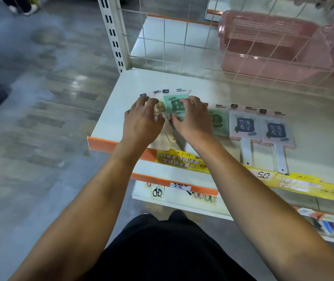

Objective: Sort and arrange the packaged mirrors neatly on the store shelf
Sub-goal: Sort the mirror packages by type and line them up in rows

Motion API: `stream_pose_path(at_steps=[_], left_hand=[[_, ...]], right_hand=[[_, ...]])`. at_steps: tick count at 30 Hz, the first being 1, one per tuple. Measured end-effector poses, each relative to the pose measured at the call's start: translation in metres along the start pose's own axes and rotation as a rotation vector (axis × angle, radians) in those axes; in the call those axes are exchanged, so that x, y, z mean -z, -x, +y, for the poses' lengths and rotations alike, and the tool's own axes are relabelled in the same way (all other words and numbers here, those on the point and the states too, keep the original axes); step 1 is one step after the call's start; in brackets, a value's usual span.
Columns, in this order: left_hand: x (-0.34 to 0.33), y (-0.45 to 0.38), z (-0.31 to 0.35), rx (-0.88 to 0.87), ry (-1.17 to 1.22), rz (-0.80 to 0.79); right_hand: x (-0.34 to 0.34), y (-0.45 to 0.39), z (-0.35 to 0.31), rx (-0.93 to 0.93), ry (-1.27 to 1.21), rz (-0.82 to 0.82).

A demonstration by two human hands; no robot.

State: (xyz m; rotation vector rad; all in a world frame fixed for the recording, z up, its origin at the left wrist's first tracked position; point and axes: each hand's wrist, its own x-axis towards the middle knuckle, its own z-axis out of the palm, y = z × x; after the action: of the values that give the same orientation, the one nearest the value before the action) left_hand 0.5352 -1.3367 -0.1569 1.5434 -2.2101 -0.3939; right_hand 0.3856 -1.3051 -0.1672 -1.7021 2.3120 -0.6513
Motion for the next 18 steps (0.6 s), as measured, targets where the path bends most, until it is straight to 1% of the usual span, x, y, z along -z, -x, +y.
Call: stream_pose_path(at_steps=[8,18], left_hand=[[0.001,-0.014,-0.006,-0.023,0.005,-0.049],[0.004,-0.025,-0.014,-0.046,0.002,-0.070]], right_hand=[[-0.004,-0.007,-0.005,-0.035,0.022,0.025],[-0.007,-0.012,-0.016,-0.032,0.048,-0.067]])
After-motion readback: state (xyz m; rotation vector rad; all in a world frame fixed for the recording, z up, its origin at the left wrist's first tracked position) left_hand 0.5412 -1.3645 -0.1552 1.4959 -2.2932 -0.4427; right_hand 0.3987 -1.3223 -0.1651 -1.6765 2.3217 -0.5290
